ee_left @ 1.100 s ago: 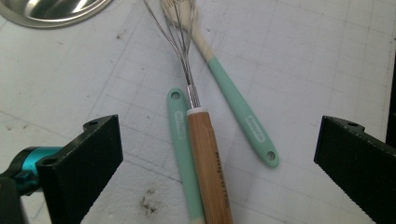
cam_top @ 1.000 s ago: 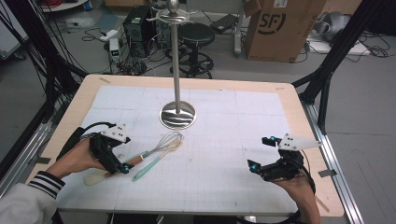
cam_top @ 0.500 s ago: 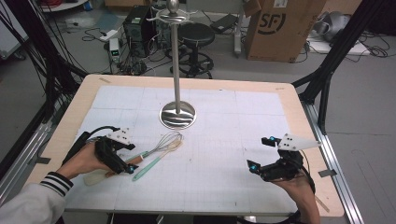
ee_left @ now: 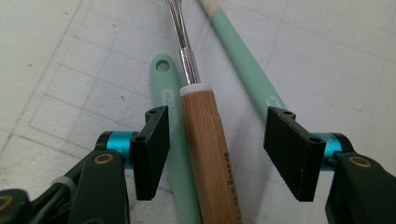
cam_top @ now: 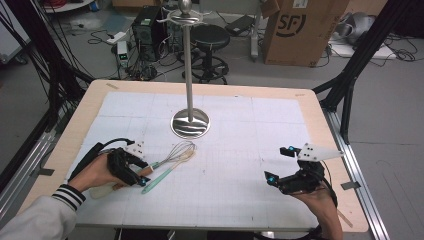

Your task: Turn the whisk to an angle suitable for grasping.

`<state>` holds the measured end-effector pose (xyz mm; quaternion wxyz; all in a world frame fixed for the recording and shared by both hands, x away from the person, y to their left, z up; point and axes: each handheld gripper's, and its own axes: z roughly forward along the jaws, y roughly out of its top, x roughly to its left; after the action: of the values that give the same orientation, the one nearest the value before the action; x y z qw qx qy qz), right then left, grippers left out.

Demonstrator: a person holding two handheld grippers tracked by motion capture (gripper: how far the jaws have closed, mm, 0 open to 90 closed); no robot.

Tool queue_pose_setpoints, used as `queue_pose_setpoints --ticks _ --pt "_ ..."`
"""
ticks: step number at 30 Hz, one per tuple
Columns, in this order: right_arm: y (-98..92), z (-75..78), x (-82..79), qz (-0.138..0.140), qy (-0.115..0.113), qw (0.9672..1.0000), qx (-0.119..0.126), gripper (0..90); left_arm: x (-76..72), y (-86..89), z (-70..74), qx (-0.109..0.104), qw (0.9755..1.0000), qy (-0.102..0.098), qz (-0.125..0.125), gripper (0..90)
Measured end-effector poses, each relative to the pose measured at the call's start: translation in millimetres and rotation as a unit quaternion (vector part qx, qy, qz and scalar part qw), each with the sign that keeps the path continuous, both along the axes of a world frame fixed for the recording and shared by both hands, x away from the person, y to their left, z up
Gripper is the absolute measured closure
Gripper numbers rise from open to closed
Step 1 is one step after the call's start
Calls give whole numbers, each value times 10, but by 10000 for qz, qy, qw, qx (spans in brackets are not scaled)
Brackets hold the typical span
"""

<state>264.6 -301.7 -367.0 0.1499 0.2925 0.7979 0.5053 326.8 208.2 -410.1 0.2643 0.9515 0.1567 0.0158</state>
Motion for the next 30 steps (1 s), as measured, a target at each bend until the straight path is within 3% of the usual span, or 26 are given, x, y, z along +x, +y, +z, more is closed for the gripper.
queue_pose_setpoints --ticks 8,19,30 --pt "6 -6 9 -3 14 10000 5 1 -39 -8 6 141 9998 -133 -34 541" --pt "19 -7 18 6 12 10000 2 1 -55 -91 -46 359 9991 4 -206 627" --pt "10 1 13 3 -9 10000 19 1 -50 -119 -19 484 9984 27 307 688"
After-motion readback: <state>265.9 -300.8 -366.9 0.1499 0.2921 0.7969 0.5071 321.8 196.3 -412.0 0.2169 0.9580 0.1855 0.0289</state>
